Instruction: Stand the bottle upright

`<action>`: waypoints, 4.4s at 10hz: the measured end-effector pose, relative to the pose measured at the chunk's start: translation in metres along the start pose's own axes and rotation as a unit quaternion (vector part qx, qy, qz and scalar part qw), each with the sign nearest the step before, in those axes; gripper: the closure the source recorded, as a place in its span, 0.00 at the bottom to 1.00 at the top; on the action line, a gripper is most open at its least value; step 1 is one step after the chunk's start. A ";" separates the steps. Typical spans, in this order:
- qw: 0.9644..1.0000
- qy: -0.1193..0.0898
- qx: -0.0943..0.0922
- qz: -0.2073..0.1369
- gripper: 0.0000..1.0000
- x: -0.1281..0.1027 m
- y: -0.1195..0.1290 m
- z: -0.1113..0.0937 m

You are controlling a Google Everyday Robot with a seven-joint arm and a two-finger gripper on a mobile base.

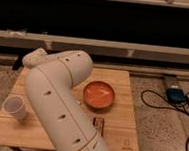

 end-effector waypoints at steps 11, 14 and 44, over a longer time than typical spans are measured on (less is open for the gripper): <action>0.996 0.086 0.025 -0.024 0.20 -0.007 0.000 0.007; 0.994 0.098 0.029 -0.025 0.20 -0.007 -0.002 0.011; 0.978 -0.091 0.113 0.152 1.00 0.036 -0.034 -0.083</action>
